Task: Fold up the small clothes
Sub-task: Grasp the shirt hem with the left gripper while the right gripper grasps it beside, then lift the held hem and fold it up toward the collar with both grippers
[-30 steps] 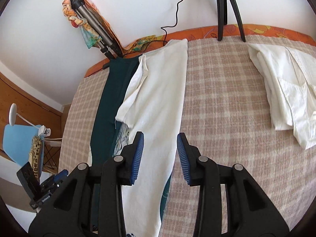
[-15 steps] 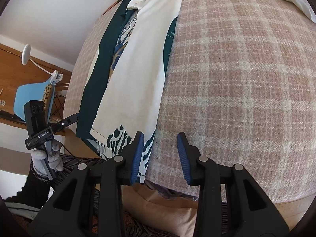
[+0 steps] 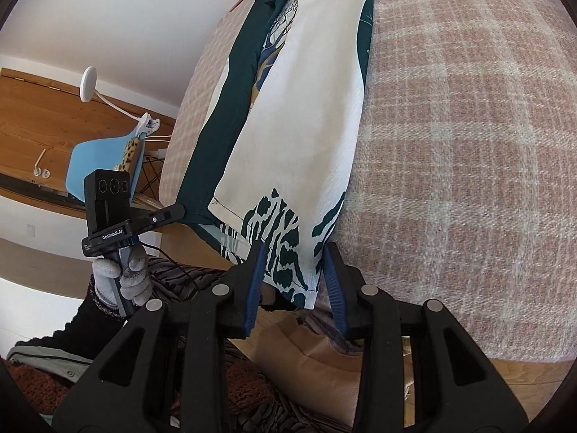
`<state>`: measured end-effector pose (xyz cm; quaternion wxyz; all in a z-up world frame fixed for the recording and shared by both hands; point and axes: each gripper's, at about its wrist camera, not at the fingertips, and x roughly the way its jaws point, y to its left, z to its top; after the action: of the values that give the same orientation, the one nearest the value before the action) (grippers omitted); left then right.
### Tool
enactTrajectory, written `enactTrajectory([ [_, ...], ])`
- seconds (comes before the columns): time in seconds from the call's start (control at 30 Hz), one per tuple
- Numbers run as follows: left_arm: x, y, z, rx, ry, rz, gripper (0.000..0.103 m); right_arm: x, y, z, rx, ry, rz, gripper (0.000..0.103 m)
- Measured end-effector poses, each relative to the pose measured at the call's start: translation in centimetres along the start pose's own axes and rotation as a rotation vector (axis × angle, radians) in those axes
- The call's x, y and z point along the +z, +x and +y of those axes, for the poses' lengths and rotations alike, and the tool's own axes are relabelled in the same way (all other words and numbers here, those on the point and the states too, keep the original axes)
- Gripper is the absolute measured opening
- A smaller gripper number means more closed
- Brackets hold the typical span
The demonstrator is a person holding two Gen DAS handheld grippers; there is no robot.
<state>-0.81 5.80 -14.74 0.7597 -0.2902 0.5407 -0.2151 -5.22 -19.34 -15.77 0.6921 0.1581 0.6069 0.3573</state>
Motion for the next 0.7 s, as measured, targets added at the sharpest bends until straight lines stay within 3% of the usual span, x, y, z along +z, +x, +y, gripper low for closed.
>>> enactTrajectory([
  [0.07, 0.0, 0.2, 0.2, -0.006, -0.012, -0.004, 0.008, -0.1, 0.6, -0.6, 0.014, 0.029, 0.018, 0.008],
  [0.37, 1.0, -1.0, -0.9, -0.058, -0.012, -0.061, 0.005, 0.2, -0.4, -0.8, 0.114, 0.069, -0.037, 0.006],
  [0.7, 4.8, -2.4, -2.9, -0.068, 0.031, -0.151, 0.003, 3.2, -2.5, 0.0, 0.109, 0.063, -0.139, 0.006],
])
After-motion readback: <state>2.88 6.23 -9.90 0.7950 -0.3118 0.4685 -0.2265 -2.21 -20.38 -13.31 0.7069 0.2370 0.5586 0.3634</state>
